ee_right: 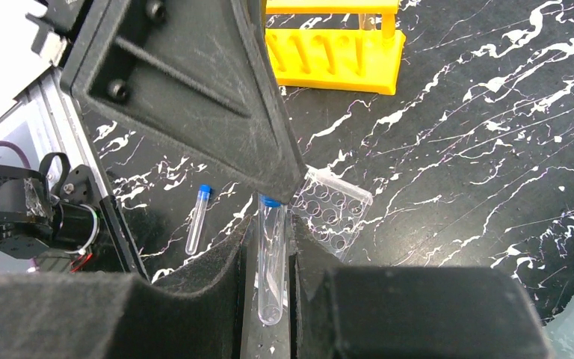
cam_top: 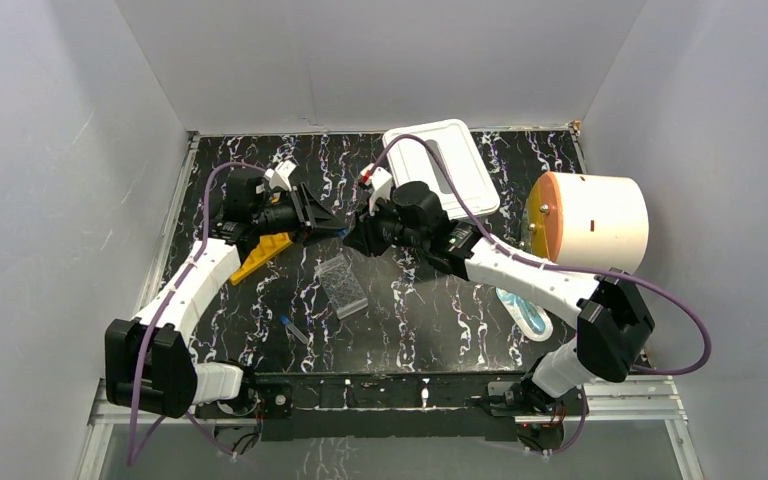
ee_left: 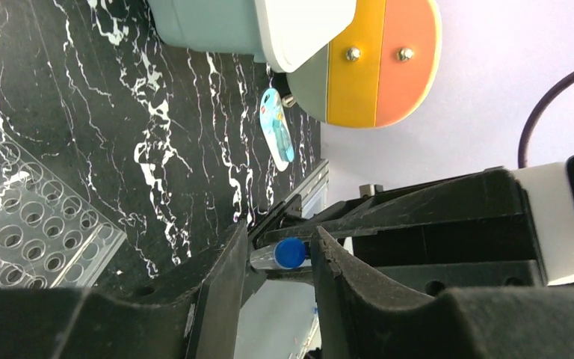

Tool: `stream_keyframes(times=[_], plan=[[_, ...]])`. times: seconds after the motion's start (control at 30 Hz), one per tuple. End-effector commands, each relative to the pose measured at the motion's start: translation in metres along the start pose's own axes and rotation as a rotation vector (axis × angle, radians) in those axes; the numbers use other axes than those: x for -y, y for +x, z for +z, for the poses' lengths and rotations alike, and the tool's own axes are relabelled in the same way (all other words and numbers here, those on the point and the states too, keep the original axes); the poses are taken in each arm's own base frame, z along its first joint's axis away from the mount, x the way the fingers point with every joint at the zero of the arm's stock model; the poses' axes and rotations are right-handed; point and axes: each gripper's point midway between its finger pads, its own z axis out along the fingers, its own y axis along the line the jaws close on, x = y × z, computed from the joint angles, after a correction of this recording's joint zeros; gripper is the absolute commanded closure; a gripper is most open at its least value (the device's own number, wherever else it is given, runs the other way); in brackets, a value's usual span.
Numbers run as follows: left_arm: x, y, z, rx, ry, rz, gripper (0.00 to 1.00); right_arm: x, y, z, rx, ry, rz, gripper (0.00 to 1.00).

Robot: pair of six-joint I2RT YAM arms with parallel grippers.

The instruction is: Organize the chemistry lab equipment

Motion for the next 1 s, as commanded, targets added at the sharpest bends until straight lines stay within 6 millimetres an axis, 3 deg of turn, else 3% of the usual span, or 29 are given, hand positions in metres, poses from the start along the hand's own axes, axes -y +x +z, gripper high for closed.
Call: stream_keyframes(times=[0.0, 0.23, 0.37, 0.47, 0.6, 0.67, 0.83, 0.97], plan=[[0.003, 0.016, -0.004, -0.068, 0.048, 0.004, 0.67, -0.005, -0.02, 0.001, 0.054, -0.025, -0.002, 0.73], [-0.002, 0.02, -0.004, -0.083, 0.035, 0.022, 0.82, -0.004, -0.018, 0.007, 0.035, -0.026, 0.004, 0.73], [-0.001, 0.021, -0.003, -0.096, 0.043, 0.021, 0.99, -0.002, -0.015, 0.011, 0.026, -0.024, 0.008, 0.73], [-0.002, 0.02, -0.004, -0.086, 0.032, 0.033, 1.0, 0.0, -0.012, 0.013, 0.017, -0.018, 0.018, 0.71], [-0.008, 0.01, -0.008, -0.026, -0.051, 0.084, 1.0, 0.001, -0.011, 0.01, 0.021, -0.004, 0.03, 0.44], [-0.013, 0.003, -0.011, 0.02, -0.096, 0.124, 1.0, 0.002, -0.012, 0.006, 0.024, 0.006, 0.031, 0.35], [-0.045, -0.017, -0.028, 0.153, -0.314, 0.273, 1.0, 0.005, -0.014, -0.008, 0.038, 0.04, 0.023, 0.28], [-0.061, -0.025, -0.04, 0.233, -0.427, 0.377, 1.0, 0.026, -0.006, -0.014, 0.021, 0.14, 0.029, 0.28]])
